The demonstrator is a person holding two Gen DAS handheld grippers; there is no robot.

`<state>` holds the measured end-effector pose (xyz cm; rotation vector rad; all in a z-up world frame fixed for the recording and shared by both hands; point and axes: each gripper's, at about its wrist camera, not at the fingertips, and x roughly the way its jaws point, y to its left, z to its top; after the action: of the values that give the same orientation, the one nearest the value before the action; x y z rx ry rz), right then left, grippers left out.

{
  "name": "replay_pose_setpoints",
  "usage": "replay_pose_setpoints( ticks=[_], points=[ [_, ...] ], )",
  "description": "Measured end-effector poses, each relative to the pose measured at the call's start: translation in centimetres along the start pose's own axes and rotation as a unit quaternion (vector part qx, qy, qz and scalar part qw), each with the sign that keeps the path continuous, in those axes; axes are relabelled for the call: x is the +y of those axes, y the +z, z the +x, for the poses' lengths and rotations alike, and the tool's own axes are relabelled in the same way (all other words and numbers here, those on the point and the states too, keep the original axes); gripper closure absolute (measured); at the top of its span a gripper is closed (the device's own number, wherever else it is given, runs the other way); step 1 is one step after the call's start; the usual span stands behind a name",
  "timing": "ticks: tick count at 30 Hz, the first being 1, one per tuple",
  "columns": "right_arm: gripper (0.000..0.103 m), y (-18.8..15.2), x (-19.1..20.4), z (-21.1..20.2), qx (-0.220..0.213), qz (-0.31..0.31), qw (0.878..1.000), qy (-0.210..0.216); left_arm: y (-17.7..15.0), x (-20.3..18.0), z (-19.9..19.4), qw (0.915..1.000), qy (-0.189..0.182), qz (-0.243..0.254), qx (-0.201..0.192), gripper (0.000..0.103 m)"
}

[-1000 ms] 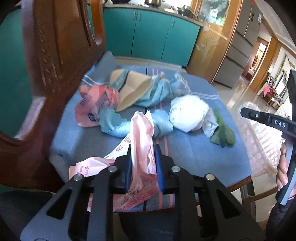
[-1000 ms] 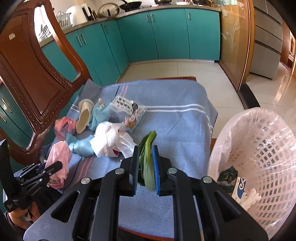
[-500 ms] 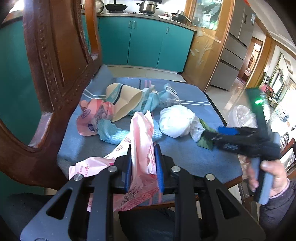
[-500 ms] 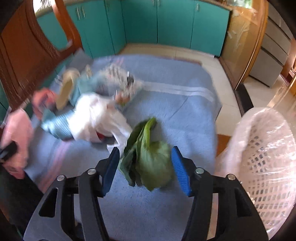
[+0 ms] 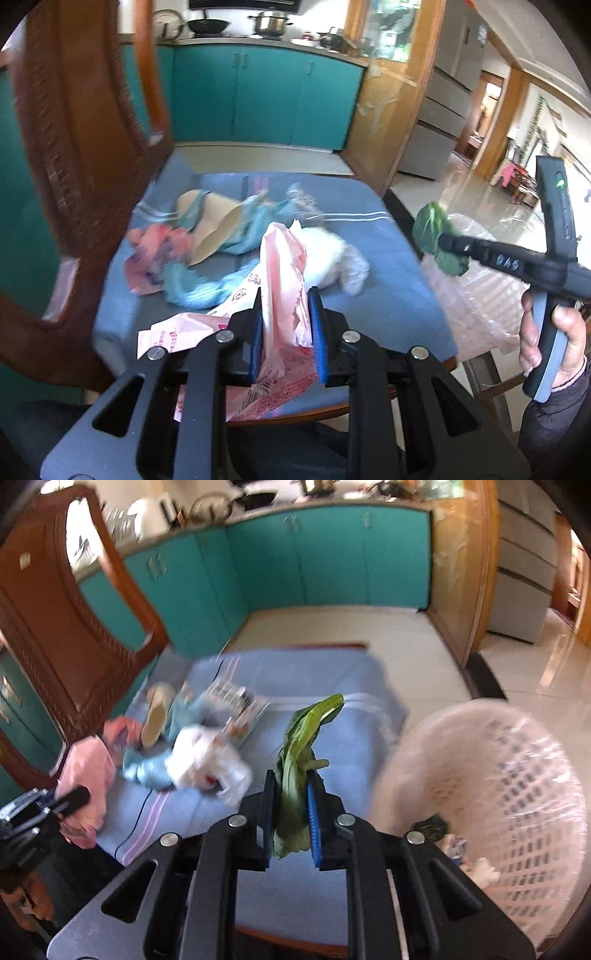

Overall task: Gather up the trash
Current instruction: 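Carry the pink bag and green vegetable into the wastebasket and open both tools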

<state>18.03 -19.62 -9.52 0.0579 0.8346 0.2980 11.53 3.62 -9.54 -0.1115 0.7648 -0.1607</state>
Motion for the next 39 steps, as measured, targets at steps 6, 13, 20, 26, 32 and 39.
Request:
replay_pose_setpoints(
  ticks=[6, 13, 20, 26, 32, 39],
  points=[
    [0.087, -0.5, -5.7, -5.5, -0.048, 0.042, 0.997, -0.049, 2.0, -5.5, 1.5, 0.9966, -0.071, 0.043, 0.001, 0.080],
    [0.087, -3.1, -12.6, -9.1, -0.063, 0.110, 0.987, -0.101, 4.0, -14.5, 5.7, 0.9808, -0.162, 0.104, 0.033, 0.080],
    [0.087, -5.8, -16.7, -10.3, -0.063, 0.159, 0.978, -0.123, 4.3, -22.8, 9.6, 0.9556, -0.240, 0.155, 0.071, 0.068],
    [0.086, -6.5, -17.8, -9.4, -0.048, 0.169, 0.977, -0.119, 3.7, -23.8, 10.8, 0.9593, -0.225, 0.157, 0.066, 0.034],
    [0.061, -6.1, -16.7, -7.5, -0.034, 0.160, 0.980, -0.110, 3.6, -18.3, 9.4, 0.9865, -0.086, 0.136, 0.033, 0.033],
    [0.049, -4.2, -12.3, -6.0, -0.033, 0.109, 0.991, -0.075, 3.5, -5.2, 7.3, 0.9957, 0.065, 0.065, 0.012, 0.028]
  ],
)
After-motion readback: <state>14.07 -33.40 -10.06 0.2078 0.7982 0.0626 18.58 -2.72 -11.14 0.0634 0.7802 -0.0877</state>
